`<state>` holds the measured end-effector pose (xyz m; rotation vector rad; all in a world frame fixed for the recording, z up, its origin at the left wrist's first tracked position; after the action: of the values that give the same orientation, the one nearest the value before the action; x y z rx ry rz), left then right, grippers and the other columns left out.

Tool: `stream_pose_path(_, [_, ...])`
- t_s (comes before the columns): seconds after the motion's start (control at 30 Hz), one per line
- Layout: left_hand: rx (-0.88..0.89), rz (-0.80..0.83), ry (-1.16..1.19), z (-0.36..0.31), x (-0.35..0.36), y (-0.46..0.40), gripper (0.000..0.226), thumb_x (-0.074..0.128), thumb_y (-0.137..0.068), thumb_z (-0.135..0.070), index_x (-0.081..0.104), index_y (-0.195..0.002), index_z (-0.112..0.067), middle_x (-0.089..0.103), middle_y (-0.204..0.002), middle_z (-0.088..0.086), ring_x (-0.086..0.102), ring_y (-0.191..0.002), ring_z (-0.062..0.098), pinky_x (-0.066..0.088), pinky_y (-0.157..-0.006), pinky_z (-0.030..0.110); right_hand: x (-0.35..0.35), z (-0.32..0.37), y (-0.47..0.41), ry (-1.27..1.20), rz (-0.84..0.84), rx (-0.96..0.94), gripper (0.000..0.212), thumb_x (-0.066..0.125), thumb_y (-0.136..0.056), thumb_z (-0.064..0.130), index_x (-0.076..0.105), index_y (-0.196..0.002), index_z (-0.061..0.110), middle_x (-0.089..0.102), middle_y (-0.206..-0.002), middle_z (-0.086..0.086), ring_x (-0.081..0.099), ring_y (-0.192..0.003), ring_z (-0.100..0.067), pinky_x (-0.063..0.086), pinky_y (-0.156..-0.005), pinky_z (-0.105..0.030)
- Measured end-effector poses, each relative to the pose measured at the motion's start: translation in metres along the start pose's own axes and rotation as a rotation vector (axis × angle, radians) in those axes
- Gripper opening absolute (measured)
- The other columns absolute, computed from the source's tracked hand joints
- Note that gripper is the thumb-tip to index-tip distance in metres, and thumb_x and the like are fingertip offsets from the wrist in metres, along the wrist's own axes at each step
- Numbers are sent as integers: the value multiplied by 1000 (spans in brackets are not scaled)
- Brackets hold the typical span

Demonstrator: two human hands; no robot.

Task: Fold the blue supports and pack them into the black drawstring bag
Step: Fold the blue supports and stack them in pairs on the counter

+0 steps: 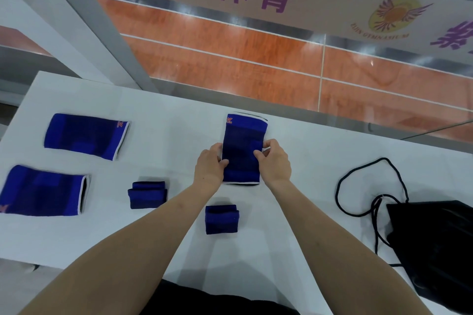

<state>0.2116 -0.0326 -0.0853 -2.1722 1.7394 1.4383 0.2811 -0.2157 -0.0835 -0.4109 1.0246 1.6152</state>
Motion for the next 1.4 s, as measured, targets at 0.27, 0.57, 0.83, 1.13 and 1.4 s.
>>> stream_pose_path(0.27, [29, -18, 101, -25, -2, -13, 29, 44, -105, -21, 52, -133, -14, 59, -121, 9, 54, -97, 16, 47, -77, 30, 6, -3, -2, -51, 10, 25, 17, 66, -99, 31, 58, -111, 21, 67, -105, 2, 64, -94, -18, 59, -79, -38])
stream_pose_path(0.57, [-174, 110, 403, -41, 5, -10, 28, 36, -105, -21, 42, -132, -19, 58, -125, 5, 57, -106, 23, 50, -93, 42, 2, -3, -1, -215, 122, 78, 21, 69, -96, 25, 59, -114, 20, 67, -112, 0, 64, -100, -17, 53, -77, -26])
stream_pose_path(0.83, [54, 198, 649, -65, -11, 20, 28, 31, -108, -28, 33, -136, -27, 58, -123, -7, 59, -111, 14, 53, -91, 34, -27, 20, 8, -707, 157, 187, 14, 57, -102, 30, 68, -107, 22, 75, -109, 0, 70, -106, -26, 59, -92, -43])
stream_pose_path(1.13, [348, -12, 541, -58, -48, 33, 14, 54, -101, -19, 59, -114, -23, 67, -115, -8, 61, -111, 12, 51, -93, 29, -85, 32, 39, -681, -23, -225, 10, 64, -99, 13, 64, -109, 17, 74, -105, 7, 69, -103, -12, 55, -88, -21])
stream_pose_path(1.4, [162, 161, 322, 6, -13, 51, 5, 67, -94, -19, 67, -100, -20, 73, -97, -6, 68, -93, 12, 54, -87, 31, -40, -34, 70, -407, 166, -141, 10, 61, -101, 20, 63, -109, 26, 72, -107, 15, 67, -105, -5, 54, -90, -27])
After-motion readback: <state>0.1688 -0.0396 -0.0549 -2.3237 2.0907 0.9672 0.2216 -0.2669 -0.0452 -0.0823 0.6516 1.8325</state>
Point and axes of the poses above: each hand's wrist, its own y-axis away from the middle knuckle, its own x-axis out of the palm, z = x × y, the point moved 5 cm from there along -y, towards the middle knuckle
